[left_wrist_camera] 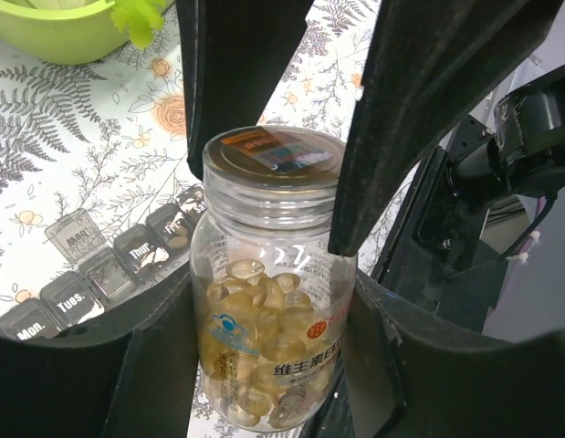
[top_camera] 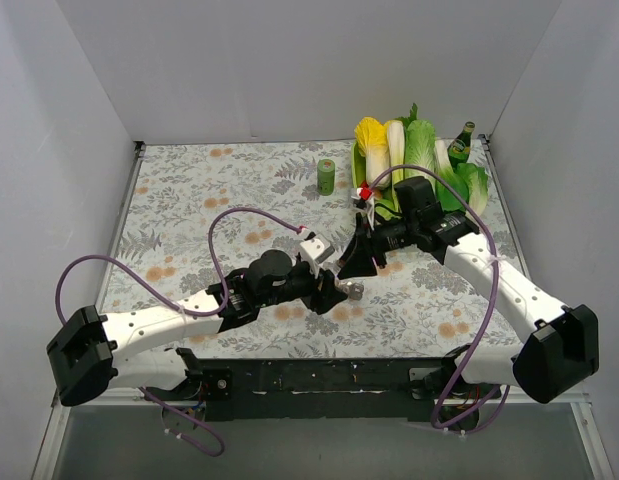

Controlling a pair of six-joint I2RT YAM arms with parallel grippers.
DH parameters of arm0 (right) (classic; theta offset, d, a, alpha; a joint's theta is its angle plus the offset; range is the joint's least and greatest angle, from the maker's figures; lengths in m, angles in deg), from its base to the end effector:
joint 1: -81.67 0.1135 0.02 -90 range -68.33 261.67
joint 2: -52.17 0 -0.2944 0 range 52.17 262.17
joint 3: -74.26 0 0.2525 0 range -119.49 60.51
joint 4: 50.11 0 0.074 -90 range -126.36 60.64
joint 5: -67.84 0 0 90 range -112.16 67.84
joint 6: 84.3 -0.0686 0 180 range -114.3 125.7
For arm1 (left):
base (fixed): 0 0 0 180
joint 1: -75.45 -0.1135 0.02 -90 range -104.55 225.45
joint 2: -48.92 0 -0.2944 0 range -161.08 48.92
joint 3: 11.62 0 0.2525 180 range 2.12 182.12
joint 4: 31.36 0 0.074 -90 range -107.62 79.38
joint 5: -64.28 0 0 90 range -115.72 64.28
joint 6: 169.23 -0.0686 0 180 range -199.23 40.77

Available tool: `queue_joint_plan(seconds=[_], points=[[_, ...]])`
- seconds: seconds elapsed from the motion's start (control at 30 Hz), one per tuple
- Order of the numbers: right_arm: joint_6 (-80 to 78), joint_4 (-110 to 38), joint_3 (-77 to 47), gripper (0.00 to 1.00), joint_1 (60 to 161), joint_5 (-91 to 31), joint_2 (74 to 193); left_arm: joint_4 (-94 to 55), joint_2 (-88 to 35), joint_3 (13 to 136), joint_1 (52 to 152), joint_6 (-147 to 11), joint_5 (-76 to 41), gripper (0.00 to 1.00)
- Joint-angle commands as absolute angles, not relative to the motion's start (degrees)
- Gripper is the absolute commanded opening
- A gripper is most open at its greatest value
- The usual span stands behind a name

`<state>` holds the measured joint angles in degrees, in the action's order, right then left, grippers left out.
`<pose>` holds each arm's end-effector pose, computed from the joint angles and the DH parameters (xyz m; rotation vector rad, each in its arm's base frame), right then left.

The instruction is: Sort the pills into containers

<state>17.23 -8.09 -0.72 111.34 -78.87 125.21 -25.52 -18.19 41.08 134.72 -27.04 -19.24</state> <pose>0.2079 0.1844 0.3318 -1.2438 1.7963 1.2848 0.1382 -0.2476 0.2727 0.2217 2.1832 -1.3328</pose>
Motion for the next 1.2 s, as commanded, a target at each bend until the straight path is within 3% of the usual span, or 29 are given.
queue_joint_plan(seconds=[0.0,0.07,0.17,0.4,0.53,0.7,0.87,0.9,0.97,1.0,1.07,1.17], points=[[16.33,-11.75,0.04,0.01,110.85,-81.13,123.19,-26.67,-15.86,42.03,134.60,-27.19,-17.12,0.16],[16.86,-11.32,0.13,0.01,110.85,-82.10,123.10,-26.15,-15.42,41.85,134.60,-28.07,-16.06,0.05],[20.45,-8.43,0.13,0.01,111.11,-84.81,122.84,-23.51,-13.84,41.76,134.51,-31.84,-14.12,0.00],[62.43,23.78,-11.01,0.01,118.84,-86.06,127.66,-13.69,-7.51,43.08,134.07,-42.04,-5.00,0.00],[81.34,32.54,-16.47,0.01,121.39,-81.60,130.31,-8.83,-6.90,44.93,133.72,-42.58,-0.42,0.00],[79.80,25.97,-14.64,0.01,125.62,-75.25,127.24,-12.41,-4.17,41.69,133.46,-37.75,0.64,0.00],[61.46,15.53,-14.45,0.02,125.62,-73.40,127.93,-13.58,-4.34,40.36,133.37,-35.46,-0.05,0.00],[51.33,13.41,-14.20,0.15,125.36,-73.58,128.28,-12.97,-5.13,40.70,133.46,-35.28,-0.67,0.00],[44.84,10.85,-13.67,0.30,123.43,-79.18,128.55,-12.43,-5.57,40.88,133.46,-35.02,-1.72,0.00],[40.72,10.40,-13.14,0.43,122.81,-81.73,128.81,-12.08,-5.75,40.97,133.46,-34.76,-2.86,0.00],[34.82,8.21,-12.26,0.48,122.11,-85.78,128.90,-11.99,-5.66,40.97,133.46,-34.40,-3.83,0.00],[28.47,3.03,-9.45,0.65,120.36,-86.24,127.06,-12.52,-5.14,40.71,133.37,-33.44,-4.45,0.00]])
